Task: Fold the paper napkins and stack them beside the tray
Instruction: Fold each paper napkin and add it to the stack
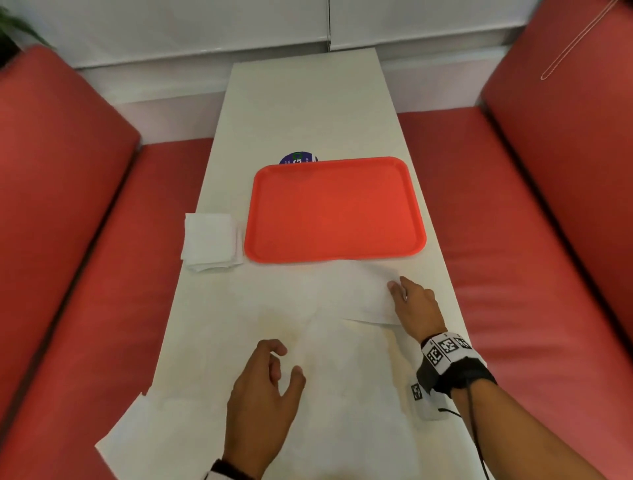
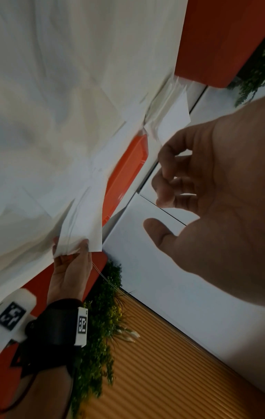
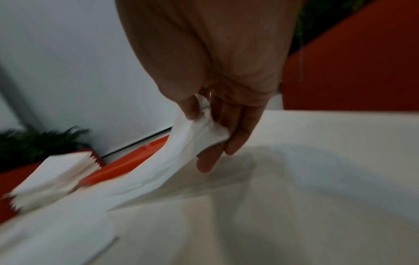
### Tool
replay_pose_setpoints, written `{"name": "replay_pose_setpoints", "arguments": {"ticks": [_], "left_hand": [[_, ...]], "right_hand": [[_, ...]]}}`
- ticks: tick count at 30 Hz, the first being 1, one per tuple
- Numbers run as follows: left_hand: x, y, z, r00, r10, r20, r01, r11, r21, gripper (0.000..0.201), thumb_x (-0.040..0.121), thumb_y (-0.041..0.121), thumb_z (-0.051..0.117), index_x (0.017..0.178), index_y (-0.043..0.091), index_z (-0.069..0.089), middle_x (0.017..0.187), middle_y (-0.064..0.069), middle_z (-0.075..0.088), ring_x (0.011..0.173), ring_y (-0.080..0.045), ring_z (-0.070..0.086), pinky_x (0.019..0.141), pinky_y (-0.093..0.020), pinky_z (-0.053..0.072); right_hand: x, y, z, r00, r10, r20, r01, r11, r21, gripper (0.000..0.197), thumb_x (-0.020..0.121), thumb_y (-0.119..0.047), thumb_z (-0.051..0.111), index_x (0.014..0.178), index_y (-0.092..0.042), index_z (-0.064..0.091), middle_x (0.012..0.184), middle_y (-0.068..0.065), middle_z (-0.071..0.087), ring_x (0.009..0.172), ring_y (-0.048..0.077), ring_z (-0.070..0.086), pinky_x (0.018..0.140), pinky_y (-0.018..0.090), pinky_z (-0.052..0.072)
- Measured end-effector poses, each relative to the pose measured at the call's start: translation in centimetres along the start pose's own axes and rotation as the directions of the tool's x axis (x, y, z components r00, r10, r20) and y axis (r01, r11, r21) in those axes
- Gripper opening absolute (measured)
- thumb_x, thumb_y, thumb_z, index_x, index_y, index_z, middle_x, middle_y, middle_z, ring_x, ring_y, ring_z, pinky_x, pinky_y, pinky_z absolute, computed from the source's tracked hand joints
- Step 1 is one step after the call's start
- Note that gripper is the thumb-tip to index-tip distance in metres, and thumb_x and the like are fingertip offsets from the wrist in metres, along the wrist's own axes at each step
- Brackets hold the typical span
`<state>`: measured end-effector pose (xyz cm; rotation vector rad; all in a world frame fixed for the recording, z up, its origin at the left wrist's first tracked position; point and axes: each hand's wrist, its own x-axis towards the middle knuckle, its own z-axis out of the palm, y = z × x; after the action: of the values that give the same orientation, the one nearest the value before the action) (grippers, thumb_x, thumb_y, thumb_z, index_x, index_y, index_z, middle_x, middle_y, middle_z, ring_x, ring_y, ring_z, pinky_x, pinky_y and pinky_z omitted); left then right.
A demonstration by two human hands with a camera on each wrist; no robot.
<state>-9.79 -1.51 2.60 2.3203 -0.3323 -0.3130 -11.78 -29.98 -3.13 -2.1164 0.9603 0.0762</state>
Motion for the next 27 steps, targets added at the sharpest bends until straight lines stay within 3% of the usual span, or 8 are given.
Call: {"name": "replay_pose_setpoints", "arguments": {"ticks": [3, 9, 12, 15, 18, 21, 24, 27], "left_hand": [[-0.5, 0.4, 0.5, 1.000, 0.020, -0.011, -0.020, 1.000, 0.007, 0.030, 0.087, 0.030, 0.070, 0.100, 0.042, 0.046, 0.070, 0.004, 0.049, 0.062, -0.013, 0.055, 0.057, -0.029, 0.048], [-1.5, 1.2, 1.1, 1.000, 0.011, -0.027, -0.009, 0.997, 0.081, 0.033, 0.086, 0.036, 0.070, 0.106, 0.043, 0.045, 0.081, 0.009, 0.054, 0.066, -0.009, 0.058, 0.058, -0.024, 0.048], [-1.6, 1.8, 1.3, 1.000, 0.026, -0.017, -0.024, 0.992, 0.122, 0.032, 0.087, 0.037, 0.069, 0.107, 0.043, 0.045, 0.084, 0.012, 0.053, 0.068, -0.008, 0.058, 0.058, -0.023, 0.048], [-1.7, 2.5, 2.0, 0.998, 0.049, 0.041, -0.053, 0.993, 0.106, 0.025, 0.089, 0.039, 0.067, 0.104, 0.042, 0.047, 0.086, 0.013, 0.054, 0.071, -0.007, 0.059, 0.060, -0.022, 0.049], [-1.2, 4.0, 3.7, 0.985, 0.022, 0.170, -0.010, 0.997, -0.071, 0.023, 0.088, 0.052, 0.066, 0.103, 0.038, 0.054, 0.090, 0.011, 0.061, 0.074, -0.007, 0.061, 0.071, -0.028, 0.055], [0.3, 6.9, 4.8, 0.923, -0.127, 0.364, 0.275, 0.879, -0.389, 0.052, 0.076, 0.071, 0.068, 0.105, 0.027, 0.064, 0.099, 0.004, 0.073, 0.085, -0.011, 0.072, 0.087, -0.032, 0.058], [2.0, 9.4, 5.1, 0.877, -0.139, 0.461, 0.453, 0.558, -0.695, 0.044, 0.089, 0.046, 0.070, 0.117, 0.012, 0.067, 0.113, -0.010, 0.075, 0.100, -0.025, 0.074, 0.085, -0.038, 0.059], [3.8, 10.4, 4.4, 0.942, -0.086, 0.324, 0.314, 0.563, -0.764, 0.023, 0.096, 0.013, 0.065, 0.119, 0.011, 0.067, 0.116, -0.009, 0.075, 0.110, -0.028, 0.070, 0.092, -0.048, 0.058]], "right_hand": [[-0.7, 0.6, -0.9, 1.000, -0.005, 0.013, 0.007, 0.983, -0.181, 0.046, 0.107, -0.042, 0.026, 0.090, -0.008, 0.052, 0.104, 0.015, 0.064, 0.102, 0.038, 0.056, 0.077, 0.040, 0.040], [-1.5, 2.7, -2.8, 0.984, -0.149, -0.098, 0.078, 0.854, -0.514, 0.045, 0.106, -0.038, 0.031, 0.106, -0.012, 0.069, 0.145, 0.004, 0.043, 0.116, 0.031, 0.051, 0.086, 0.044, 0.048], [-2.0, 2.8, -3.6, 0.937, -0.285, -0.201, 0.213, 0.924, -0.317, 0.036, 0.105, -0.032, 0.042, 0.093, -0.011, 0.067, 0.124, 0.005, 0.054, 0.106, 0.030, 0.049, 0.085, 0.039, 0.043], [-3.7, 1.5, -4.8, 0.960, -0.224, -0.166, 0.255, 0.946, 0.201, 0.026, 0.105, -0.031, 0.045, 0.083, -0.025, 0.059, 0.088, -0.009, 0.061, 0.085, 0.023, 0.058, 0.071, 0.027, 0.041], [-6.3, -0.2, -5.9, 0.983, -0.163, -0.080, 0.180, 0.820, 0.543, 0.022, 0.105, -0.032, 0.046, 0.103, -0.027, 0.068, 0.090, -0.007, 0.073, 0.085, 0.016, 0.069, 0.078, 0.041, 0.056], [-9.1, -1.3, -6.0, 0.978, -0.207, 0.003, 0.141, 0.678, 0.721, 0.025, 0.105, -0.026, 0.048, 0.110, -0.014, 0.068, 0.104, 0.014, 0.072, 0.096, 0.028, 0.069, 0.087, 0.047, 0.055], [-11.6, -1.5, -5.8, 0.966, -0.237, 0.106, 0.054, 0.581, 0.812, 0.025, 0.102, -0.022, 0.051, 0.120, -0.012, 0.066, 0.115, 0.016, 0.070, 0.106, 0.029, 0.069, 0.092, 0.045, 0.056], [-12.6, -0.7, -6.0, 0.953, -0.252, 0.170, 0.021, 0.614, 0.789, 0.027, 0.093, -0.016, 0.068, 0.119, -0.013, 0.065, 0.115, 0.011, 0.072, 0.104, 0.026, 0.070, 0.087, 0.035, 0.058]]}}
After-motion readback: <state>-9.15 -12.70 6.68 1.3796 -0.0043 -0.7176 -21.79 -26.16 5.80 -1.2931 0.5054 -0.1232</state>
